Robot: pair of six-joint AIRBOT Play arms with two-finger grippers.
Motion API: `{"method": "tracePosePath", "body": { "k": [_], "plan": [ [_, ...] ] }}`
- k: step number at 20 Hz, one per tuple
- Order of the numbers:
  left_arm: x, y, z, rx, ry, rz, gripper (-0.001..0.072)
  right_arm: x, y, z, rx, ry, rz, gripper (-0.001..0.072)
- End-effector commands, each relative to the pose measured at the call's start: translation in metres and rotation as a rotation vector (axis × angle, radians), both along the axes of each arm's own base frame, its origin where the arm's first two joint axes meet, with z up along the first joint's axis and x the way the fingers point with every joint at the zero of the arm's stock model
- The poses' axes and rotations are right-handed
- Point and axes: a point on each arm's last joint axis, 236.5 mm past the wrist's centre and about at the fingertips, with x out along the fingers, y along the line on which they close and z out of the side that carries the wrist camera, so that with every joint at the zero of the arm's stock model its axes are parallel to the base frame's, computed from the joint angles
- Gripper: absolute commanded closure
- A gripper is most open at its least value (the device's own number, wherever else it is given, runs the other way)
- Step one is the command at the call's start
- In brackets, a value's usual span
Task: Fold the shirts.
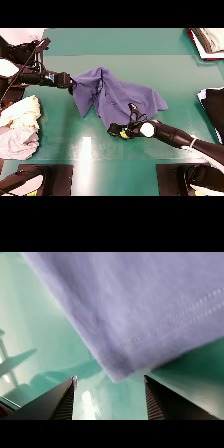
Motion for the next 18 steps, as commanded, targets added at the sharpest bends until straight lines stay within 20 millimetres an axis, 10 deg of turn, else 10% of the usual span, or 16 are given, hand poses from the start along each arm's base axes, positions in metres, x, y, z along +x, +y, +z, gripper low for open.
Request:
{"method": "tracePosePath", "body": {
  "k": [1, 6, 8, 11, 14, 18],
  "plan": [
    [-0.002, 0.000, 0.000, 0.004, 0.003, -0.006, 0.0680, 0.004, 0.004, -0.008, -0.005, 0.001, -0.026, 0.0231],
    [-0.002, 0.000, -0.001, 0.004, 0.005, -0.008, 0.0679, 0.024, 0.006, -0.006, 0.018, -0.052, -0.090, 0.0414],
    [-0.002, 0.000, -0.001, 0.004, 0.005, -0.008, 0.0679, 0.029, 0.006, -0.003, 0.024, -0.073, -0.101, 0.0682],
    [-0.001, 0.000, 0.002, 0.004, -0.001, -0.008, 0.0679, 0.035, 0.004, 0.013, 0.035, -0.130, -0.082, 0.0697],
    [0.009, 0.002, 0.040, 0.021, -0.089, -0.018, 0.0679, 0.069, -0.023, 0.078, 0.085, -0.304, -0.112, 0.0698],
    [0.014, 0.000, 0.158, 0.036, -0.339, -0.054, 0.0680, 0.124, -0.119, 0.211, 0.144, -0.635, -0.295, 0.0699]
  ]
}}
